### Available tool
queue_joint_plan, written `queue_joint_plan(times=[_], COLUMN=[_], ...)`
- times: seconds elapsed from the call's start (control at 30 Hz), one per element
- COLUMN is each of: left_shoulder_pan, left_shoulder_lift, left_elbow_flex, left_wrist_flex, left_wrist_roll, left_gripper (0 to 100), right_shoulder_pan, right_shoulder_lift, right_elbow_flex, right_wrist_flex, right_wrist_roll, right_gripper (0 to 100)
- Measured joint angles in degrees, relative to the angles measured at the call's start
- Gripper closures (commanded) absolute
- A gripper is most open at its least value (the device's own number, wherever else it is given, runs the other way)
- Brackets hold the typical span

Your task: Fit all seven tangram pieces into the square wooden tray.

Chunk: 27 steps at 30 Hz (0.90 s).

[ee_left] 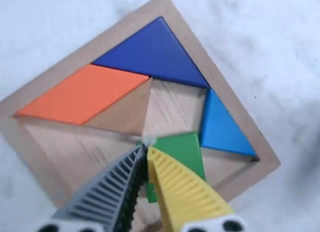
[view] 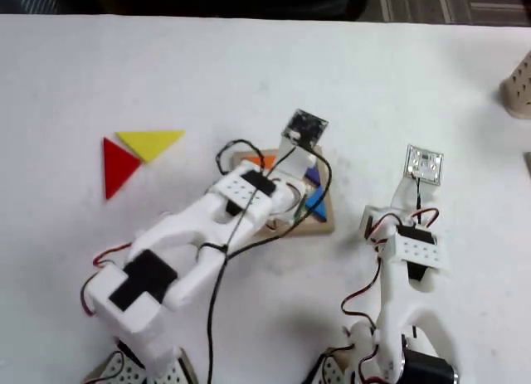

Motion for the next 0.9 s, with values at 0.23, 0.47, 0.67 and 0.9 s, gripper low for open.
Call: queue_joint_plan(times=[0.23, 0.47, 0.67, 0.9], left_shoulder_pan=[2.9, 5.8, 6.2, 5.4], left_shoulder_lift=[-5.9, -5.9, -1.8, 2.9], left_elbow_flex=[3.4, 6.1, 4.5, -1.4], left_wrist_flex=[12.0, 10.7, 9.9, 9.7], left_wrist_roll=[-0.1, -0.1, -0.1, -0.1], left_gripper=[98, 98, 98, 98], right_shoulder_pan=[0.0, 0.0, 0.0, 0.0], right_shoulder_lift=[0.0, 0.0, 0.0, 0.0], right_elbow_flex=[0.0, 0.0, 0.0, 0.0], right_wrist_flex=[0.0, 0.0, 0.0, 0.0], right_wrist_roll=[0.0, 0.0, 0.0, 0.0], right_gripper=[94.0, 94.0, 94.0, 94.0])
